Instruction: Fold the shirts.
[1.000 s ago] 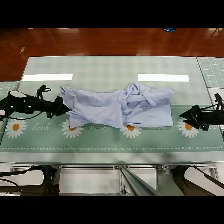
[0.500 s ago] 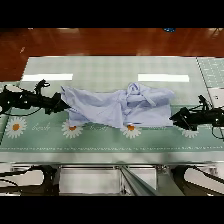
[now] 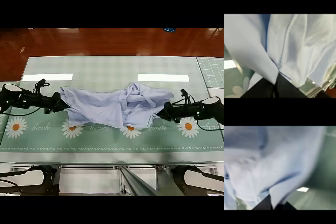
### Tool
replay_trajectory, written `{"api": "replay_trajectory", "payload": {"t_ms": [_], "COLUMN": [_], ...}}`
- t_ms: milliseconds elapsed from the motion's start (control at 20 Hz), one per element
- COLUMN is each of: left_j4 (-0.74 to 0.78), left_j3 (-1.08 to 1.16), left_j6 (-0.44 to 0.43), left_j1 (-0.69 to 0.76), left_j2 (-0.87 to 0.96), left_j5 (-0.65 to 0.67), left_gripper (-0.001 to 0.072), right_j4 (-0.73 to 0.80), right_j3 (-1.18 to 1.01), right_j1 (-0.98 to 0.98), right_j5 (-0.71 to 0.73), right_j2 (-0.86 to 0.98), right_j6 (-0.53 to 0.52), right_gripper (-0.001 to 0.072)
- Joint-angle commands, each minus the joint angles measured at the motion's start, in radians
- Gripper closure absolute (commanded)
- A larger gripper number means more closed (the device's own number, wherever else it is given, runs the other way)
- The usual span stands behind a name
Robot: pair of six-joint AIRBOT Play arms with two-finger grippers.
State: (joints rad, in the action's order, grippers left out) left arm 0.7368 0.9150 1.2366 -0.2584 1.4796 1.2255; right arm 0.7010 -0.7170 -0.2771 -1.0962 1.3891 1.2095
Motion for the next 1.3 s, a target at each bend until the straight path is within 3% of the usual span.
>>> {"api": "replay_trajectory", "payload": {"t_ms": [0, 200, 550, 900, 1100, 1250], "left_j4": [-0.01, -0.122, -0.127, -0.024, 0.126, 0.306], "left_j3": [0.069, 0.336, 0.84, 1.008, 1.008, 1.008], "left_j6": [-0.014, -0.005, 0.122, 0.123, 0.167, 0.207], "left_j1": [-0.038, -0.113, -0.174, -0.203, -0.189, -0.079], "left_j2": [-0.011, -0.068, -0.247, -0.547, -0.738, -0.836], "left_j5": [0.076, 0.203, 0.192, 0.165, 0.147, 0.152], "left_gripper": [0.0687, 0.0687, 0.0687, 0.0687, 0.0687, 0.0687], "right_j4": [-0.044, -0.009, 0.042, 0.157, 0.305, 0.436], "right_j3": [-0.132, -0.493, -1.09, -1.174, -1.173, -1.173], "right_j1": [0.021, 0.021, 0.021, 0.021, 0.021, 0.021], "right_j5": [-0.077, -0.132, -0.228, -0.219, -0.246, -0.323], "right_j2": [-0.019, -0.085, -0.145, -0.447, -0.622, -0.726], "right_j6": [-0.01, 0.085, 0.183, 0.182, 0.212, 0.261], "right_gripper": [0.0688, 0.0689, 0.0688, 0.0688, 0.0688, 0.0688]}}
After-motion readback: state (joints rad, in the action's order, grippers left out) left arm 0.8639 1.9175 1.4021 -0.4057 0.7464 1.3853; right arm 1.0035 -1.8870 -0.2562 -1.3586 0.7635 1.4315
